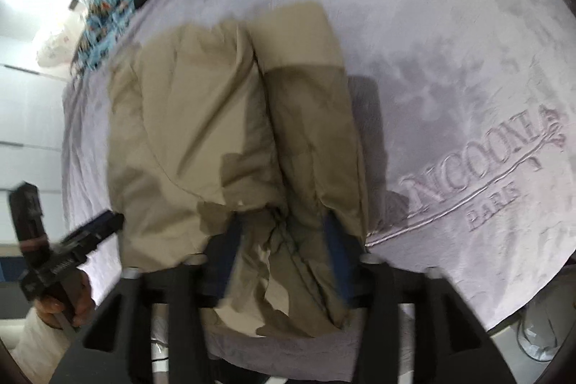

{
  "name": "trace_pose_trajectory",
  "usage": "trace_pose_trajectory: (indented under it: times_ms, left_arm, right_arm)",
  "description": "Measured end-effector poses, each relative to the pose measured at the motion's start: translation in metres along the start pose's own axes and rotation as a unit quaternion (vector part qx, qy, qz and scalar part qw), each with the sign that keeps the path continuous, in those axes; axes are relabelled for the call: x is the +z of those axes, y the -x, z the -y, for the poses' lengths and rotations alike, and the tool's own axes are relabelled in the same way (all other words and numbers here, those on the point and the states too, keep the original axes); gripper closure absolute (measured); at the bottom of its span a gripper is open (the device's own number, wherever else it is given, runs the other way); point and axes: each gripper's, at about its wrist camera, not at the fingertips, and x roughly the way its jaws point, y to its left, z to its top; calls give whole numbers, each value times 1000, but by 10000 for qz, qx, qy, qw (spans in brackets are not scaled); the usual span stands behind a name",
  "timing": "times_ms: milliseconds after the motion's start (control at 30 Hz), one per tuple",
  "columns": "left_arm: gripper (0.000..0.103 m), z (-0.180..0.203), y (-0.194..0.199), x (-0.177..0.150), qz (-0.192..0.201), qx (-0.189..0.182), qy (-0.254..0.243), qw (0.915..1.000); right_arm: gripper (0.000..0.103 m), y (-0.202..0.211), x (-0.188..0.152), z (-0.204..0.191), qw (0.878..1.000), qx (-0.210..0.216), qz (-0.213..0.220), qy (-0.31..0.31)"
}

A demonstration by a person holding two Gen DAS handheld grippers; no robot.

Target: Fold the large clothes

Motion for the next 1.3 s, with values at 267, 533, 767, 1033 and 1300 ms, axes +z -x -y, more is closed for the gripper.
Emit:
trace_pose_trajectory:
  times_ms: [267, 533, 767, 1033, 1300]
  left_arm:
    - [0, -1, 0, 13, 58, 131, 34, 9999]
    - [0, -13, -2, 29, 67, -104, 286, 9995]
    - [0, -14, -8, 40, 23, -277, 368, 9989]
    - [0, -21, -23, 44, -145, -658, 602, 9959]
    - [0, -54, -28, 48, -114, -1893, 913, 9776]
  right_arm:
    - [22, 9, 24, 16, 9997, -223, 135, 16]
    - [4, 1, 35, 42, 9999, -29, 27, -108]
    - [0, -8, 50, 43, 9991, 405, -65, 79]
    - [0, -38, 69, 26, 9930, 820, -625, 572]
    - [0, -65, 85, 31, 9832, 1381, -1051, 572]
